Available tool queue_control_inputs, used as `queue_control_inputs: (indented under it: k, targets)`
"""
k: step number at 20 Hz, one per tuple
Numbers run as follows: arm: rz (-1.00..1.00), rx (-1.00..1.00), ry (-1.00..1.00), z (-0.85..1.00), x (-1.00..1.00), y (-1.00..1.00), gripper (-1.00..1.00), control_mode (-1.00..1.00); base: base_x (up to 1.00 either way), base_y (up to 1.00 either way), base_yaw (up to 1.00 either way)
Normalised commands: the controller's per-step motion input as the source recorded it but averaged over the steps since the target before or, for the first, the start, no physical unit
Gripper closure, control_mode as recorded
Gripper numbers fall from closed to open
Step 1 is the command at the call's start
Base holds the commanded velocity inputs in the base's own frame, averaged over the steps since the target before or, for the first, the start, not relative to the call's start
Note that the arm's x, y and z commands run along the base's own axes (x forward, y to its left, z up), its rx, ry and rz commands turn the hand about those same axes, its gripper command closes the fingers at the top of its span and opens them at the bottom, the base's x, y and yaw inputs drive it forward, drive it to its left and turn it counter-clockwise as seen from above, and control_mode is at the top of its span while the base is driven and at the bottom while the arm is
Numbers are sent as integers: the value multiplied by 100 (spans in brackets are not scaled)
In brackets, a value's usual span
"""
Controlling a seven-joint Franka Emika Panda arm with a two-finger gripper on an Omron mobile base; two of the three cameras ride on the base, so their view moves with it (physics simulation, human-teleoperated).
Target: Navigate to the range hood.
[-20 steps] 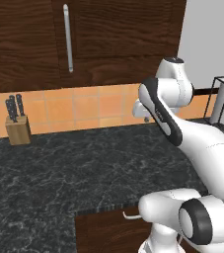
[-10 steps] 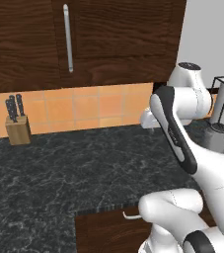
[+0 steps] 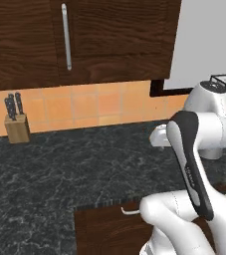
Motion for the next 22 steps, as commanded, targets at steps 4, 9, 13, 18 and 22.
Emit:
queue_control_inputs:
  k: [4,9,13,18,22]
  targets:
    - [0,0,0,0,0,0,-100,100,-77,-42,-29]
    - [0,0,0,0,0,0,-100,100,-5,-4,-89]
    - [0,0,0,0,0,0,-100,100,0,0,-94]
    - [0,0,0,0,0,0,-100,100,13,-1,-89]
    - [0,0,0,0,0,0,-100,100,52,-5,-74]
